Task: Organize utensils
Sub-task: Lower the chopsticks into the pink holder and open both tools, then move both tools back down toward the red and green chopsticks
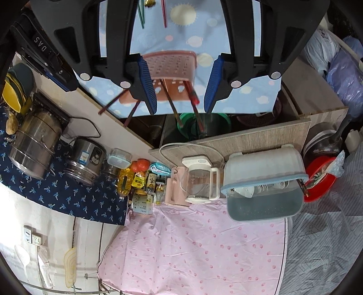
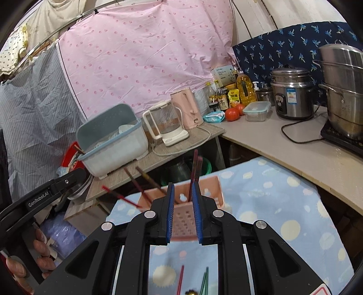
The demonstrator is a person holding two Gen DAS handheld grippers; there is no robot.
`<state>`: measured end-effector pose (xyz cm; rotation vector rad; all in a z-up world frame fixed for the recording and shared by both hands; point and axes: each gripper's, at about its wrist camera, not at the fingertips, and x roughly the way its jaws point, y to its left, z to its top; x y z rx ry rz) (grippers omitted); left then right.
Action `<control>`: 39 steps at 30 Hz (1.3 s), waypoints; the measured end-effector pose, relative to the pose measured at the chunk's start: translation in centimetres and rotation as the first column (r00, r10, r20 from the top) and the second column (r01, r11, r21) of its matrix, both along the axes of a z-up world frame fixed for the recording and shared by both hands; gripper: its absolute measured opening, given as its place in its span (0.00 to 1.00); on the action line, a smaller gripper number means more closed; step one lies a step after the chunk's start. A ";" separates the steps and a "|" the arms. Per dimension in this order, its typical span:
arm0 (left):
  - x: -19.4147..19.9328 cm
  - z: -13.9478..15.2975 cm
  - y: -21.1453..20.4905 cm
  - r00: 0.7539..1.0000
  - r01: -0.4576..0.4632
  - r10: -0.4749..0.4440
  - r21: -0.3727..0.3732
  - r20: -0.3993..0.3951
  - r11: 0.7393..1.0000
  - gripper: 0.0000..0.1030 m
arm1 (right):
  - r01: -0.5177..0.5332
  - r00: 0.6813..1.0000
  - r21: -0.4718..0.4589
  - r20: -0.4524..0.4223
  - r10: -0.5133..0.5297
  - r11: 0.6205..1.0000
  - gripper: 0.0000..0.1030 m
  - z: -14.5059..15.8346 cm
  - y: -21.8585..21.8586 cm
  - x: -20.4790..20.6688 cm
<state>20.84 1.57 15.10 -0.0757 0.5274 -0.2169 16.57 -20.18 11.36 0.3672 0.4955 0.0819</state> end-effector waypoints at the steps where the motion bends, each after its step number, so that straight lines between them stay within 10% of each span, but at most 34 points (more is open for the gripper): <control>1: -0.6 -0.4 0.0 1.000 0.003 -0.003 0.000 -0.009 1.000 0.40 | -0.003 1.000 -0.001 -0.008 0.003 1.000 0.16 -0.4 0.1 -0.7; 25: -12.7 -17.3 -0.9 0.932 0.087 -0.062 0.054 -0.357 0.995 0.40 | -0.099 0.937 -0.039 -0.341 0.080 0.994 0.16 -15.2 2.8 -14.2; 39: -16.3 -21.5 -1.1 0.894 0.109 -0.067 0.070 -0.443 0.992 0.40 | -0.183 0.895 -0.038 -0.420 0.151 0.982 0.16 -19.0 5.4 -17.2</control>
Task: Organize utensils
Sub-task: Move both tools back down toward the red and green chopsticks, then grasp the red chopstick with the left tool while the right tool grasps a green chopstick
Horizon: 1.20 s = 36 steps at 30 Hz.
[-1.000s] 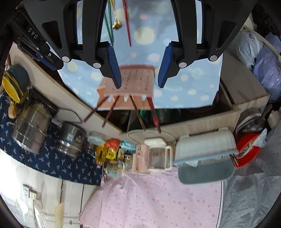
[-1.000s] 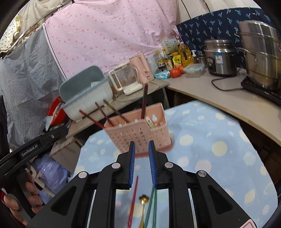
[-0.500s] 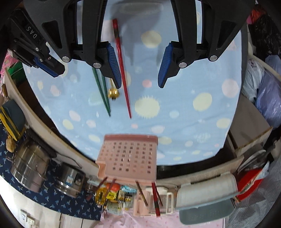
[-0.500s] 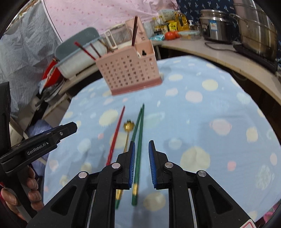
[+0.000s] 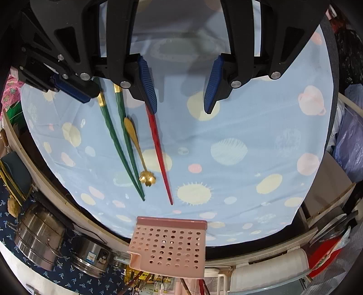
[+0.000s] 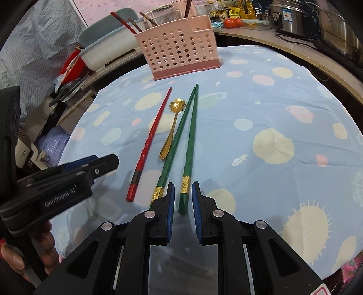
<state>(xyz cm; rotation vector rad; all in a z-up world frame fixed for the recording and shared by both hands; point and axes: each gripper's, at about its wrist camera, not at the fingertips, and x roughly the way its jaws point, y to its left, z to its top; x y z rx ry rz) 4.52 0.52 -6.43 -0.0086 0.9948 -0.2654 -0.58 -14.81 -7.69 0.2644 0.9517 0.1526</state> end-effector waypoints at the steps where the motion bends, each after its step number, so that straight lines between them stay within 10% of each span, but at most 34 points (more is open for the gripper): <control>1: -0.1 -0.2 0.0 1.000 0.000 0.000 0.000 -0.004 1.000 0.40 | -0.003 1.000 -0.002 0.000 0.003 1.000 0.16 -0.1 0.1 0.0; 36: -1.0 -1.9 -2.5 0.997 0.068 -0.067 0.024 -0.025 0.997 0.46 | 0.032 0.999 -0.003 -0.008 -0.032 0.999 0.07 -1.1 -1.0 0.0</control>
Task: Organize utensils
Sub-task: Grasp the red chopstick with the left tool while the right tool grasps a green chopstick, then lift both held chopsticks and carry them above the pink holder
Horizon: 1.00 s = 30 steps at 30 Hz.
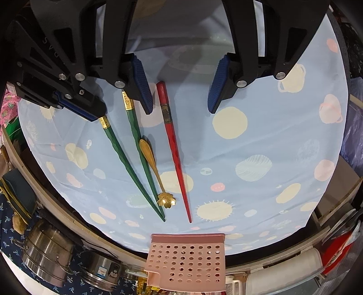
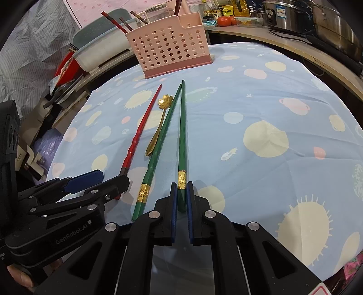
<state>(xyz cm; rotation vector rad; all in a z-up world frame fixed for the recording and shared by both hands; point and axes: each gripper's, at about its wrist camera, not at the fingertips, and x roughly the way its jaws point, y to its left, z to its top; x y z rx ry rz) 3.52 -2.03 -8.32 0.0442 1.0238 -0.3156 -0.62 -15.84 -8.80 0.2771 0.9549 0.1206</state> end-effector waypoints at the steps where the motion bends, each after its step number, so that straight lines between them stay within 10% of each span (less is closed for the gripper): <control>1: 0.0 0.0 0.0 1.000 0.001 -0.001 0.001 0.002 1.000 0.46 | 0.000 1.000 0.000 0.000 0.000 1.000 0.07 0.0 0.0 0.0; 17: 0.5 -0.1 0.6 1.000 -0.020 0.020 0.007 0.007 1.000 0.07 | -0.005 1.000 -0.023 0.004 0.005 1.000 0.08 -0.1 0.4 0.2; 30: 0.2 2.6 2.1 0.998 -0.048 0.050 -0.046 0.044 0.998 0.07 | 0.011 0.998 0.004 0.059 -0.011 1.000 0.07 2.3 -0.6 -0.5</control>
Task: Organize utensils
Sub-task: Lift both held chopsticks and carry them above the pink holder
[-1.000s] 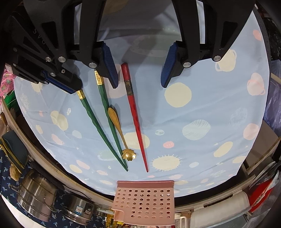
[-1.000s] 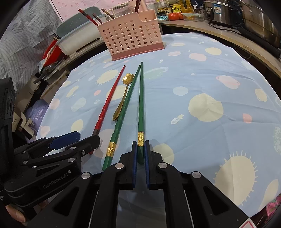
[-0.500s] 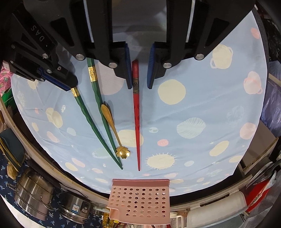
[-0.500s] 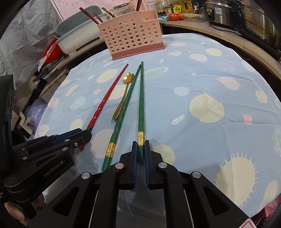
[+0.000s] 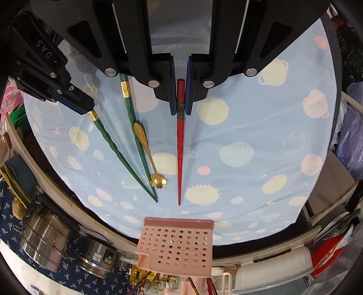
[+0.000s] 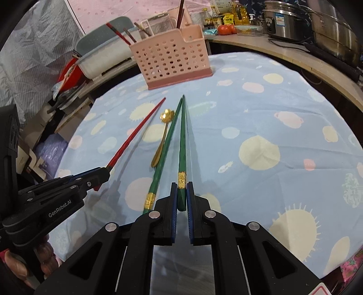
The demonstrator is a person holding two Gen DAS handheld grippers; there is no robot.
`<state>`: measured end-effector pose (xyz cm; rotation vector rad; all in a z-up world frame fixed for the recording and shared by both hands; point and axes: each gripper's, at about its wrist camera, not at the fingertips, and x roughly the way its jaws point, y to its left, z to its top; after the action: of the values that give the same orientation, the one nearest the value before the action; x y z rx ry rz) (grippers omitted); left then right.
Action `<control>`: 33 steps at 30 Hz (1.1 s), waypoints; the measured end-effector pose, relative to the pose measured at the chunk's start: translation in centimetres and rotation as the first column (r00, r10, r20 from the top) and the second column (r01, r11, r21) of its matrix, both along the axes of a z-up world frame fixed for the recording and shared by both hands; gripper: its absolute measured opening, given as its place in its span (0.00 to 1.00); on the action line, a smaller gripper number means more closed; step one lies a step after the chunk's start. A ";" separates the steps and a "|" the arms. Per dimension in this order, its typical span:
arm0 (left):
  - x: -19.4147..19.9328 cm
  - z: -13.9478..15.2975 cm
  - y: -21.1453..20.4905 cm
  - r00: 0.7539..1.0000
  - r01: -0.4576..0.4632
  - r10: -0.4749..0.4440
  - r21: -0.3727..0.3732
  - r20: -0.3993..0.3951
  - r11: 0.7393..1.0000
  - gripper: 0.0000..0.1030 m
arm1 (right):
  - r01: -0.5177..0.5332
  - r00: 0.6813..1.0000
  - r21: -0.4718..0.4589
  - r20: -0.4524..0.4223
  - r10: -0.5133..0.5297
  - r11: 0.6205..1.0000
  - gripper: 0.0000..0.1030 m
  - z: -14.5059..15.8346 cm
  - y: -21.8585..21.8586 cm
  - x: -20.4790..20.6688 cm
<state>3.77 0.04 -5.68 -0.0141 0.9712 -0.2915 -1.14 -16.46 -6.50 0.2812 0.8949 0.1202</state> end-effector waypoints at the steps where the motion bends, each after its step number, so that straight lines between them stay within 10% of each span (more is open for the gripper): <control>1: 0.0 0.5 0.2 1.000 -0.004 0.004 -0.007 0.011 1.000 0.07 | 0.004 1.000 0.004 0.008 -0.004 1.000 0.07 0.4 -0.2 0.0; 33: 4.9 14.7 2.3 0.943 -0.061 0.091 -0.103 0.320 0.993 0.07 | 0.098 0.926 0.044 0.361 -0.108 0.994 0.07 15.8 -5.3 4.3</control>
<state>8.66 2.34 9.03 -0.0851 0.6272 -0.2577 3.13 -21.76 9.33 0.3169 0.5087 0.0824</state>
